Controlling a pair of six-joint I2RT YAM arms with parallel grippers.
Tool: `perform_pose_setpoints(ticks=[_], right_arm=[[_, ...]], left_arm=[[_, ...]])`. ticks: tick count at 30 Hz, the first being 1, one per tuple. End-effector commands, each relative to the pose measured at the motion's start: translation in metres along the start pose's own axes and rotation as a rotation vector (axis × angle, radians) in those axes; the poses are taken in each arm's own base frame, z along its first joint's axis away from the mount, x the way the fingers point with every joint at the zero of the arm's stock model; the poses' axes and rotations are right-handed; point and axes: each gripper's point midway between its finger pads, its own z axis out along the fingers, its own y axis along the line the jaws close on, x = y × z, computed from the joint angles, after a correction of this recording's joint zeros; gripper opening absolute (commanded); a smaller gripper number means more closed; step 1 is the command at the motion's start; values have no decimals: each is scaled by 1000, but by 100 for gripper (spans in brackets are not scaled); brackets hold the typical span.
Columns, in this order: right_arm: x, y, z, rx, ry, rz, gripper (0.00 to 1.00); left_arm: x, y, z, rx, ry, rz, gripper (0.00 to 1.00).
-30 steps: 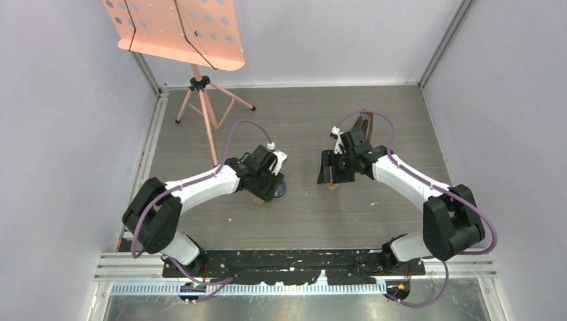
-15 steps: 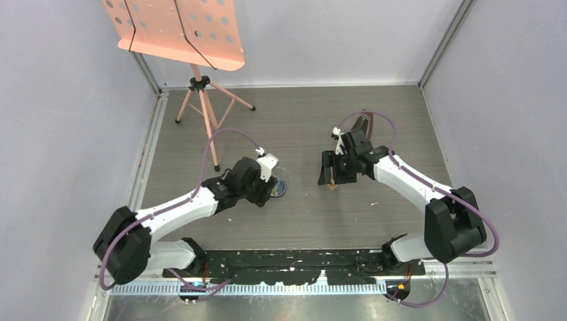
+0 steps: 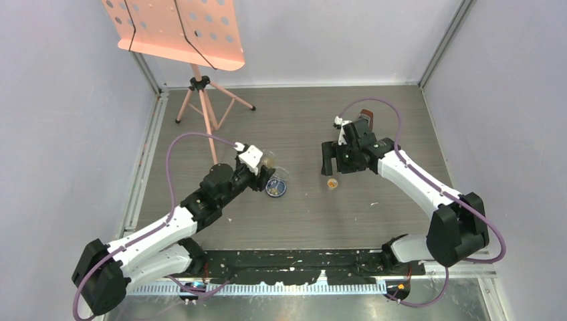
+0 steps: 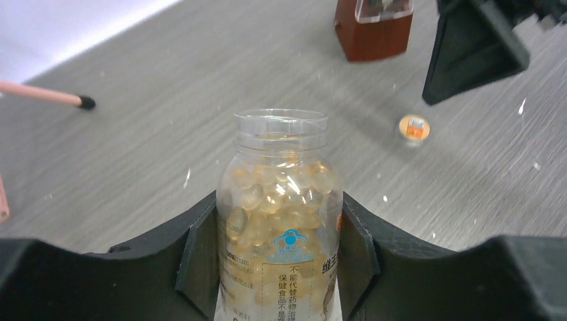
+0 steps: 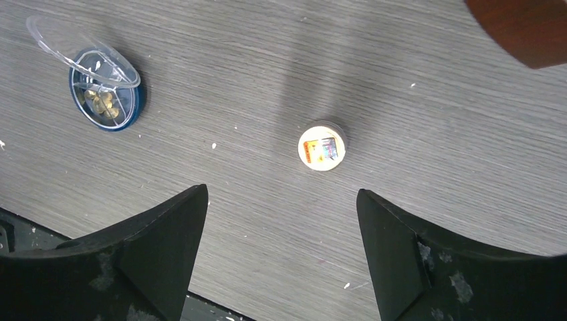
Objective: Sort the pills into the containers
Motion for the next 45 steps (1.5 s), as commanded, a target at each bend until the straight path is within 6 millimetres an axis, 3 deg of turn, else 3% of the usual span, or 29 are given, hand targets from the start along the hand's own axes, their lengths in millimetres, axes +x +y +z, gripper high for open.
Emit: perform_pose_setpoints(ticks=[1,6,16,22,30,33,40,45], right_arm=[[-19,-6,-12,52,-32,-19,90],[-22,-7,-15,62,-35,-26,88],[-13,-13,-2,90,27,-21,84],[-4,-19,7,122,72,-2,82],[23,-29,30,170,196,-4,69],[32,-31,38,174,227,-14,70],[24,-23,56,145,204,-69,77],[33,-23,72,159,255,-77,76]], left_arm=[[-91,3,-5,-7,-330,12,1],[-124,10,-14,-40,-478,4,4],[-160,17,-11,-87,-658,-21,10],[-181,17,-27,-79,-737,-39,11],[-183,14,-41,-51,-764,-56,12],[-177,8,-43,-17,-726,-43,12],[-158,-18,-44,125,-621,6,12],[-147,-39,-46,242,-564,36,12]])
